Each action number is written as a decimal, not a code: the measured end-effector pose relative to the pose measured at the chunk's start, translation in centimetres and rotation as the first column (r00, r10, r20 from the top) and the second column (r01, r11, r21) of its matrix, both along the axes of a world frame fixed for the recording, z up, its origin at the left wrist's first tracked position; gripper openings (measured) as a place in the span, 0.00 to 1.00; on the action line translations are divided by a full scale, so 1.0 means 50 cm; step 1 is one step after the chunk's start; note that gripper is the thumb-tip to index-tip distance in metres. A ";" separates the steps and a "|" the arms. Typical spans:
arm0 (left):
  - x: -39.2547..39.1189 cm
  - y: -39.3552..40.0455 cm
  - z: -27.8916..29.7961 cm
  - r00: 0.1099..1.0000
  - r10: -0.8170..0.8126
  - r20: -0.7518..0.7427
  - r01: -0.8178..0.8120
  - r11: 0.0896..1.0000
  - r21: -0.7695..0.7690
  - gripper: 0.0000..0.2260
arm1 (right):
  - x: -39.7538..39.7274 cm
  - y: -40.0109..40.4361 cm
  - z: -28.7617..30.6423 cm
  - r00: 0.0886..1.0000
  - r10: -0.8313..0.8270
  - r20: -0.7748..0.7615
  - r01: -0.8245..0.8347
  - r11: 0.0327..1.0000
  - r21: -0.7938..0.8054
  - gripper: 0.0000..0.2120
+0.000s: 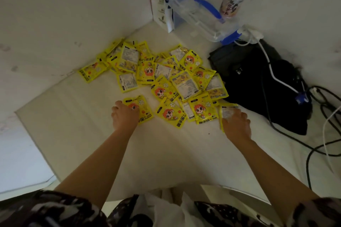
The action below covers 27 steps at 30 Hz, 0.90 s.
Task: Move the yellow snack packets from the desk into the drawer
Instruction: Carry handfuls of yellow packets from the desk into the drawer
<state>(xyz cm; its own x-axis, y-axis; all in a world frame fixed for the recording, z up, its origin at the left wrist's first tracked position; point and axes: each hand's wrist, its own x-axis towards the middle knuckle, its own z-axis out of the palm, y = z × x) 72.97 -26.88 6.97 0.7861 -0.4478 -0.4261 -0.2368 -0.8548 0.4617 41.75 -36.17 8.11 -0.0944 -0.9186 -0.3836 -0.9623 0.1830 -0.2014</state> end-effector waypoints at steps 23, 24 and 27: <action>-0.018 0.006 0.010 0.927 0.160 -0.340 -0.240 0.949 -0.207 0.09 | -0.049 -0.061 -0.018 0.931 -0.260 0.255 0.231 0.963 0.138 0.19; -0.019 0.006 0.019 0.934 0.118 -0.336 -0.205 0.950 -0.234 0.09 | -0.050 -0.062 -0.014 0.919 -0.268 0.290 0.240 0.962 0.128 0.17; -0.026 -0.009 0.050 0.951 -0.031 -0.308 -0.073 0.944 -0.321 0.07 | -0.041 -0.064 0.009 0.884 -0.256 0.391 0.247 0.966 0.074 0.15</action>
